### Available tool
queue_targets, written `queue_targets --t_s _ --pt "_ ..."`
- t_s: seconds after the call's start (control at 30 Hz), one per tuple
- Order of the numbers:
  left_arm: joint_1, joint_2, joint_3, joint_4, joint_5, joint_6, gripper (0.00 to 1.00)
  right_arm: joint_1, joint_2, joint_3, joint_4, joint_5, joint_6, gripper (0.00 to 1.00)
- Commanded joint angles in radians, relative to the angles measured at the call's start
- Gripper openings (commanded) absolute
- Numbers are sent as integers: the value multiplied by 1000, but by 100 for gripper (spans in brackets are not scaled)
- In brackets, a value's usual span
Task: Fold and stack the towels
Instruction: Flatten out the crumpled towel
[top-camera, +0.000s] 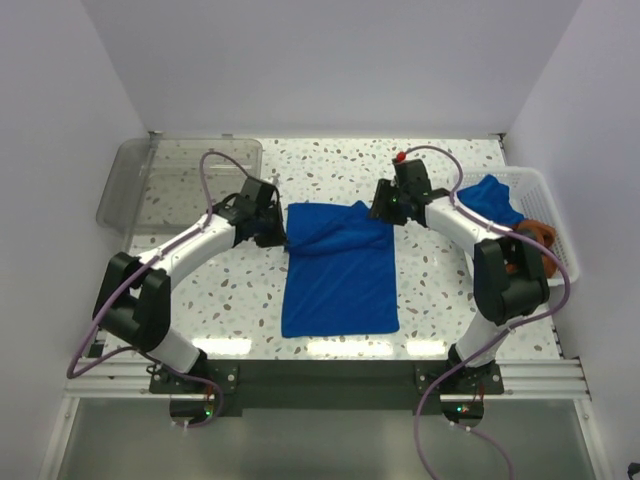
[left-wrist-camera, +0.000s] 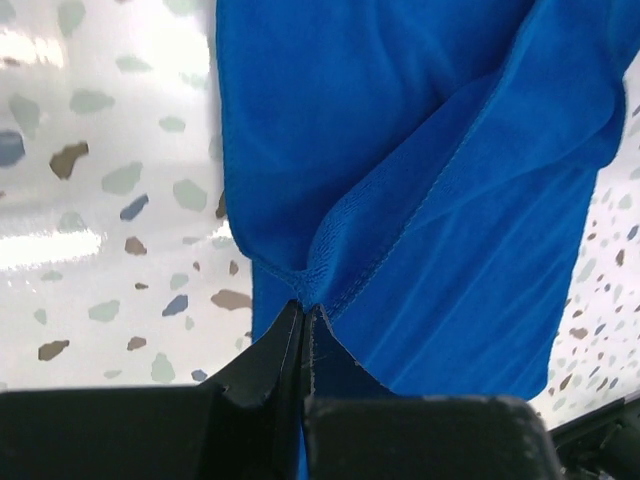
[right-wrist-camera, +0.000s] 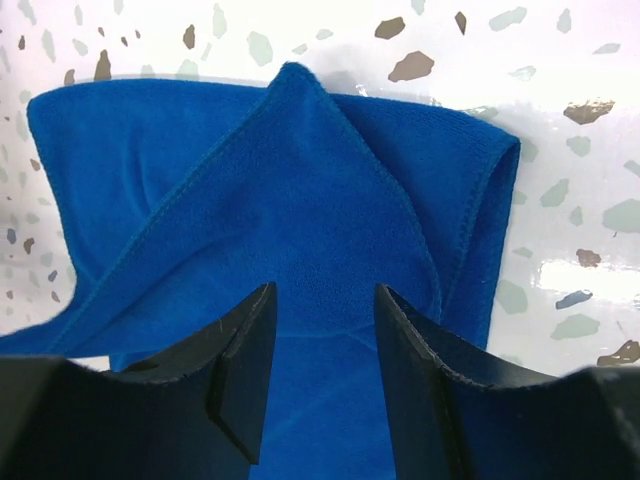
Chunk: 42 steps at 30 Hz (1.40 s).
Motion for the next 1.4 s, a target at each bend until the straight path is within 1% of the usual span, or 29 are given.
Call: queue_targets --t_s 0.0,0.07,0.2,0.3,0.37,0.47,0.6,0.7,0.83,1.13,1.37 --pt "7 -49 -84 59 49 -9 0 14 -17 32 42 -20 45 47" --pt "7 -53 -110 79 50 -14 0 23 4 67 36 -12 54 47" --pt "5 -51 -164 117 58 -26 0 60 63 153 12 63 51 48" --pt "5 -42 -173 126 56 -22 0 90 125 224 4 97 31 50" --pt "5 -42 -181 131 53 -19 0 107 161 271 6 128 10 50" --pt "7 -37 -193 138 58 -14 0 121 222 322 24 157 -88 50" --pt "7 -33 -198 138 56 -8 0 123 279 347 33 163 -261 46" --pt "5 -30 -199 142 53 -5 0 113 300 363 33 134 -328 45" --pt "5 -26 -198 140 53 -2 0 103 334 379 52 102 -377 44" --pt "5 -20 -199 135 50 4 0 87 402 440 39 2 -415 44" --pt "5 -16 -193 135 47 4 0 84 426 468 13 -53 -435 37"
